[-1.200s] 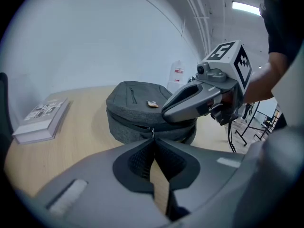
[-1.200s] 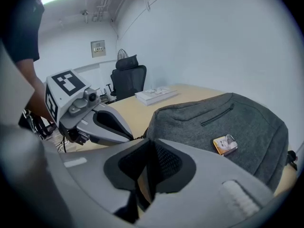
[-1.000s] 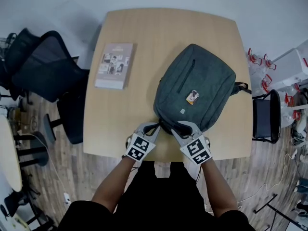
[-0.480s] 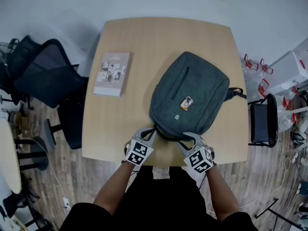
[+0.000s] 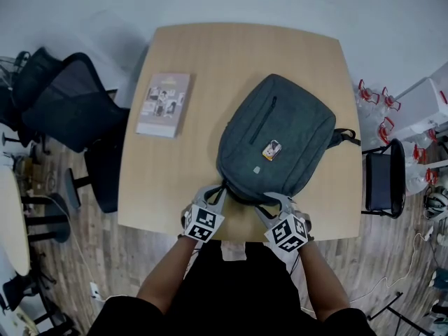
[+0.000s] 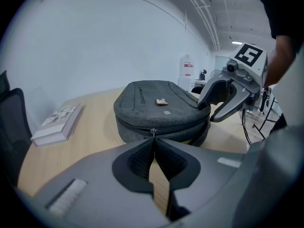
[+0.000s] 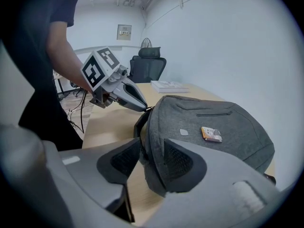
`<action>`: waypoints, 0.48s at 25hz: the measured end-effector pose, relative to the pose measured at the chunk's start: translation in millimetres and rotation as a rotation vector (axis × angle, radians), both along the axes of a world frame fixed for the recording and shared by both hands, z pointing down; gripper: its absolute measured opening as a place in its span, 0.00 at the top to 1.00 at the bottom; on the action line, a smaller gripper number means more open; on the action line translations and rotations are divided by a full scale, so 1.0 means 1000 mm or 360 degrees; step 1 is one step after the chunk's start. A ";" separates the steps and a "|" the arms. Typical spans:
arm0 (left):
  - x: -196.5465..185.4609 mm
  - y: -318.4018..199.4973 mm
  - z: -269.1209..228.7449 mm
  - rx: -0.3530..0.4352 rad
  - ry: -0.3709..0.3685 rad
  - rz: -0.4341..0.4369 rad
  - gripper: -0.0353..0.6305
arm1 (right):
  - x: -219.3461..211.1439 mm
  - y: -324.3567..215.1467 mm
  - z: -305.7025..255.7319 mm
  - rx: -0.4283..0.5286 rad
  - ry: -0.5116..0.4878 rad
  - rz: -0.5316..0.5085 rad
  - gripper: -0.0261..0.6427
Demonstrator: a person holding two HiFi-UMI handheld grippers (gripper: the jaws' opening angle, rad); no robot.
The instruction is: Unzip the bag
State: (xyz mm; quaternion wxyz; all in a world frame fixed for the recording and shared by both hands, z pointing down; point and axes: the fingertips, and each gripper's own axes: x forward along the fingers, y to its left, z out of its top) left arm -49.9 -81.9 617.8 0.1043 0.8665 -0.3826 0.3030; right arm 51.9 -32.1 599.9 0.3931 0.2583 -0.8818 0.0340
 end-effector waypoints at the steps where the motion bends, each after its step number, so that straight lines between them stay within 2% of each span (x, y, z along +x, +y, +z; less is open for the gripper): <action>1: 0.000 -0.001 0.000 0.0009 -0.0004 -0.0008 0.90 | 0.000 0.000 0.000 -0.0003 0.0000 -0.0003 0.72; 7: 0.001 -0.004 0.005 -0.0004 -0.0042 -0.0022 0.89 | -0.002 0.002 0.002 -0.0008 0.0007 -0.0012 0.72; 12: 0.002 -0.004 0.007 -0.0030 -0.0030 -0.0025 0.89 | -0.002 0.001 0.003 -0.0003 0.0012 -0.0013 0.72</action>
